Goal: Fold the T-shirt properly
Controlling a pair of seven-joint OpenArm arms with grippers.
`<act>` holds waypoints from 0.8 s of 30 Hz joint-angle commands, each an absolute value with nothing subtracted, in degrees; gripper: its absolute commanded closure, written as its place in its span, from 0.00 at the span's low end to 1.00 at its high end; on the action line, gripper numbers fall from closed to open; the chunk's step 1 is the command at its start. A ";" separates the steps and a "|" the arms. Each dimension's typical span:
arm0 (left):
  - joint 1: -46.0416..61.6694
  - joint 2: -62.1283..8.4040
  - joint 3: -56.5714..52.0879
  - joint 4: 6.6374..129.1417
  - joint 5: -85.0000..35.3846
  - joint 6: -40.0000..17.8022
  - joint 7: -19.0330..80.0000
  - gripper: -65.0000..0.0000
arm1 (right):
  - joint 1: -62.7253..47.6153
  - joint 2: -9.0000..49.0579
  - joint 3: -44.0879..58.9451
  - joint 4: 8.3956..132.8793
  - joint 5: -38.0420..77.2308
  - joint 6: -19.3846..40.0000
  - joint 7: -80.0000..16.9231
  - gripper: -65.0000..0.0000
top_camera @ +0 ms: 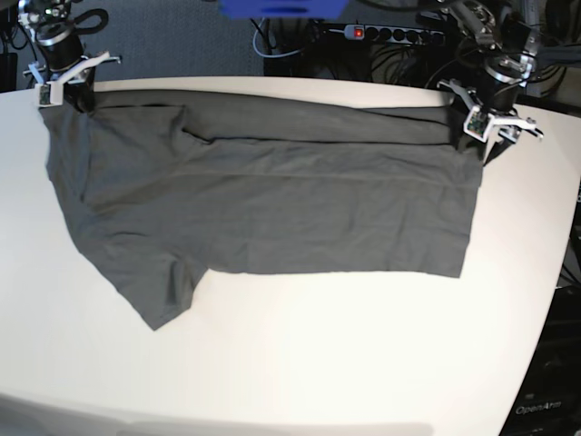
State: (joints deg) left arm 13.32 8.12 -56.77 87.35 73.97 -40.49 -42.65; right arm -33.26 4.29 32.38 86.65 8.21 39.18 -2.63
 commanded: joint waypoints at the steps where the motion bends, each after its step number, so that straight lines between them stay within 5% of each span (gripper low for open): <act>1: 13.23 7.87 -56.75 88.04 72.84 -40.00 -43.82 0.57 | -33.63 5.05 32.75 87.25 8.66 39.43 -1.89 0.94; 3: 13.23 7.87 -56.75 88.04 72.84 -40.00 -43.82 0.58 | -33.71 5.05 32.75 87.25 8.66 39.43 -1.89 0.94; 7: 12.88 7.96 -56.75 86.81 72.84 -40.00 -43.74 0.84 | -33.89 5.05 32.75 87.25 8.66 39.43 -1.89 0.94; 10: 12.09 8.04 -57.10 86.81 72.84 -40.00 -43.30 0.94 | -33.98 5.05 32.75 87.25 8.66 39.43 -1.89 0.94; 24: 10.77 8.40 -57.10 88.13 70.02 -40.00 -39.08 0.94 | -34.15 4.97 32.75 87.25 8.66 39.43 -1.89 0.94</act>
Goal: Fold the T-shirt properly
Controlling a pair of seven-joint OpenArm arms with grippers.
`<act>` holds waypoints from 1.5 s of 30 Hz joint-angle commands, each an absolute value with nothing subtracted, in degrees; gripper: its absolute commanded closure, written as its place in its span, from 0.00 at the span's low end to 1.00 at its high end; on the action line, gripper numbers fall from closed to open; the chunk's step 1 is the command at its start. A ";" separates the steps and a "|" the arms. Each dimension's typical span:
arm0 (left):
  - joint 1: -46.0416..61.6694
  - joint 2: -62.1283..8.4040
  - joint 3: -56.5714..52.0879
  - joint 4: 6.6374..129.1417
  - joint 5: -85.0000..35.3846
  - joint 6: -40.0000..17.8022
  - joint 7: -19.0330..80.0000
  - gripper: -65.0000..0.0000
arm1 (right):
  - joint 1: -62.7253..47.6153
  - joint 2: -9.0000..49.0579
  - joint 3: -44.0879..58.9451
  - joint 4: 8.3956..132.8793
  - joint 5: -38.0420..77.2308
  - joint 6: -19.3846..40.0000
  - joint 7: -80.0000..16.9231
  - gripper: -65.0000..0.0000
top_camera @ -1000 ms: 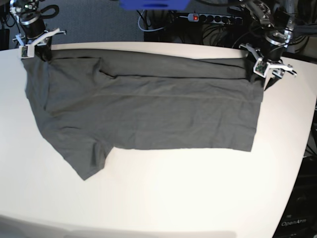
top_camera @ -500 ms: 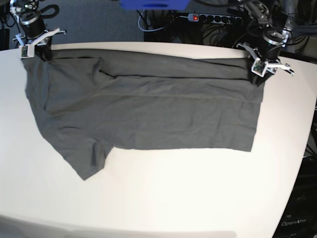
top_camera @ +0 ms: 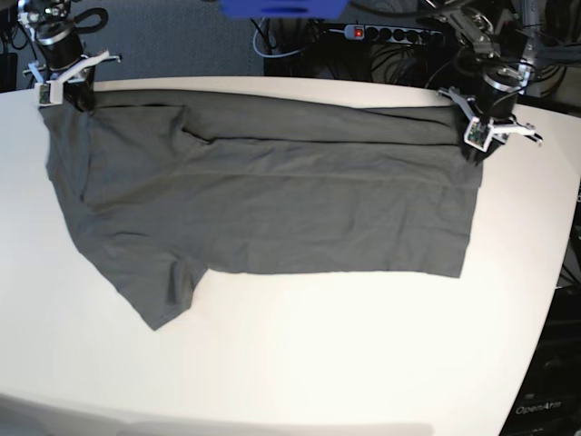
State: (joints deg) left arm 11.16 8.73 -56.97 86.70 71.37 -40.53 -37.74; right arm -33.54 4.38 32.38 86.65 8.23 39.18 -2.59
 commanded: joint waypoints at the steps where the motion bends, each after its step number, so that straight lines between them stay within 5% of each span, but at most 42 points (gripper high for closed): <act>1: 10.51 8.48 -57.10 88.66 68.44 -40.00 -38.99 0.94 | -34.15 4.88 32.75 87.25 8.66 39.43 -1.89 0.94; 15: 12.00 8.57 -56.75 92.62 70.37 -40.00 -39.78 0.95 | -34.33 4.88 32.75 87.25 8.66 39.43 -1.89 0.95; 32: 11.03 8.04 -64.57 96.22 66.68 -40.00 -70.20 0.95 | -34.15 3.74 32.66 87.25 8.57 39.43 -1.89 0.94; 38: 11.03 7.60 -67.74 96.22 84.79 -40.00 -74.86 0.95 | -34.15 3.82 32.75 87.25 8.57 39.43 -1.89 0.95; 45: 10.68 8.22 -68.88 96.22 85.00 -40.00 -74.33 0.95 | -34.15 3.91 32.75 87.25 8.57 39.43 -1.89 0.95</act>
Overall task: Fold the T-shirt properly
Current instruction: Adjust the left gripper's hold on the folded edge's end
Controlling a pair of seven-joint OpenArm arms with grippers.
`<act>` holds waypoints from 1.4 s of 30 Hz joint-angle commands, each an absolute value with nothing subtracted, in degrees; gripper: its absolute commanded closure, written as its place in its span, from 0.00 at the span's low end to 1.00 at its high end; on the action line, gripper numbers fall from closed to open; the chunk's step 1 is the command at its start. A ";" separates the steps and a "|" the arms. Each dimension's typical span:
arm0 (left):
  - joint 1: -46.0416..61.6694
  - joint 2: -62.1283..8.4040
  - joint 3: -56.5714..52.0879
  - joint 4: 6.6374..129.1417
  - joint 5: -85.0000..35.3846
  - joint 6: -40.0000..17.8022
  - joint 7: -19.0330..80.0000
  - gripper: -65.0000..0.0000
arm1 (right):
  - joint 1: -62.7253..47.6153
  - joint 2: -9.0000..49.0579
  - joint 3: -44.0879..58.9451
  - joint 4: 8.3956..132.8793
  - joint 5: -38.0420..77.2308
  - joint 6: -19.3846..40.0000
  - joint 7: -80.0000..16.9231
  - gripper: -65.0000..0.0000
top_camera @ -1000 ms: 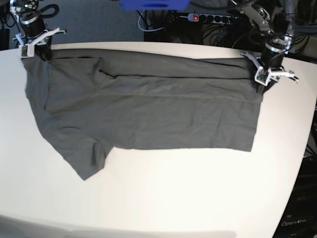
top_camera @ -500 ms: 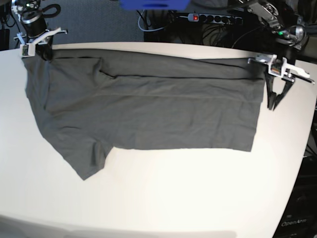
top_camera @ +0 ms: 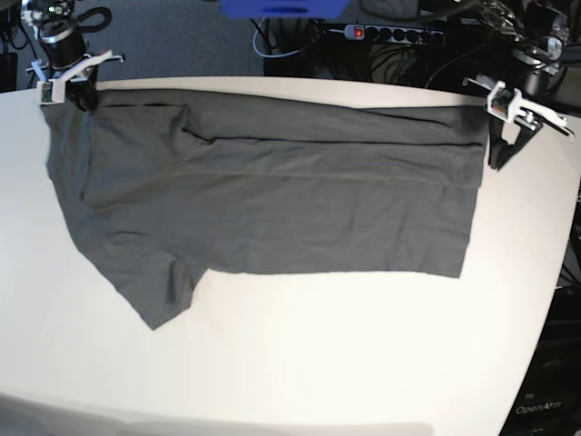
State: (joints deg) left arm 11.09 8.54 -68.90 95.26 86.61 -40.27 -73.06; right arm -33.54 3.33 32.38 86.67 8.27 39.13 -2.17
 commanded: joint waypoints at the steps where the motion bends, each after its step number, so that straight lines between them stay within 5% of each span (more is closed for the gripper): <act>1: 10.51 8.31 -68.88 96.31 85.00 -40.00 -74.33 0.95 | -34.15 3.91 32.75 87.25 8.57 39.43 -1.89 0.95; 13: 5.14 8.66 -70.64 92.09 85.00 -40.00 -73.98 0.94 | -34.15 3.82 32.75 87.25 8.57 39.43 -1.89 0.95; 21: -1.98 9.00 -78.46 79.52 85.00 -40.00 -59.65 0.95 | -34.15 3.82 32.75 87.25 8.57 39.43 -1.89 0.95; 34: 2.33 9.00 -79.16 71.60 83.65 -40.00 -49.80 0.94 | -33.98 3.74 32.66 87.25 8.57 39.43 -1.89 0.94; 42: 3.47 9.00 -79.25 71.34 65.89 -40.00 -49.45 0.94 | -33.89 3.74 32.57 87.25 8.57 39.43 -1.89 0.94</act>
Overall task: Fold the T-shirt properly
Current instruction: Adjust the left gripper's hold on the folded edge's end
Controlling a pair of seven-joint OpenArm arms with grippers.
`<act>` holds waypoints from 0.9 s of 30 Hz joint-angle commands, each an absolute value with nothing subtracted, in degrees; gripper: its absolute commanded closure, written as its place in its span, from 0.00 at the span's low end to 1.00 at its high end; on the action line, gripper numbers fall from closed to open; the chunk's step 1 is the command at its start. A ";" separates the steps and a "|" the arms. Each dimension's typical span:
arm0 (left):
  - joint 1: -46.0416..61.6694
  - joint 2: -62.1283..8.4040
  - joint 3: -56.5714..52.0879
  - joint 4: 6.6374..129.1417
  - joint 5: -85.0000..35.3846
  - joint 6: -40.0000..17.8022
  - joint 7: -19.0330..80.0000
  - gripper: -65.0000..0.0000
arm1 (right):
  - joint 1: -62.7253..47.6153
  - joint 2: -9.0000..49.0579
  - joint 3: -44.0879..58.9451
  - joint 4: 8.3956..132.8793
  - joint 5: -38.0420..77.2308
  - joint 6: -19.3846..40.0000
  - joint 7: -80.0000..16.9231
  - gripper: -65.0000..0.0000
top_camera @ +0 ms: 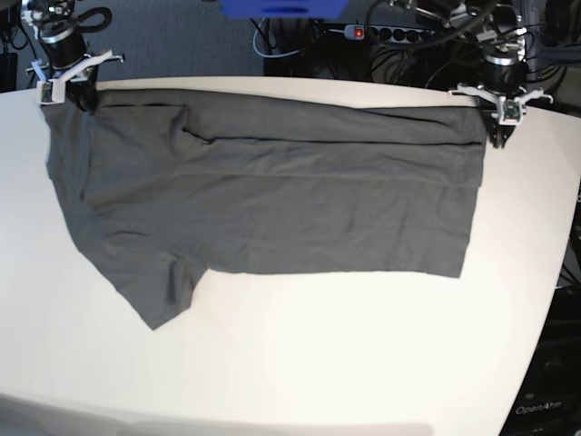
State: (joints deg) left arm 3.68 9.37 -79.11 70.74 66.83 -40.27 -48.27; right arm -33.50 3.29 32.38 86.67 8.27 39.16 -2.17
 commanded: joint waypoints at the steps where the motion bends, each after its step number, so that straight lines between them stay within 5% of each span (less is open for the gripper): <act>1: 3.56 9.00 -79.25 71.16 63.87 -40.00 -49.36 0.95 | -33.89 3.74 32.57 87.25 8.57 39.43 -1.89 0.94; 14: 3.30 9.00 -72.92 69.05 48.40 -40.00 -27.21 0.94 | -33.89 3.82 32.48 87.16 8.57 39.43 -1.89 0.94; 27: 2.42 8.75 -66.77 74.15 45.49 -40.00 -20.79 0.95 | -32.31 4.18 36.79 87.69 4.88 39.43 -1.89 0.95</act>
State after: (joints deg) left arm 2.81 8.80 -66.85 73.52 44.99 -39.88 -21.45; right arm -31.75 3.62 36.23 86.98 4.40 39.38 -3.01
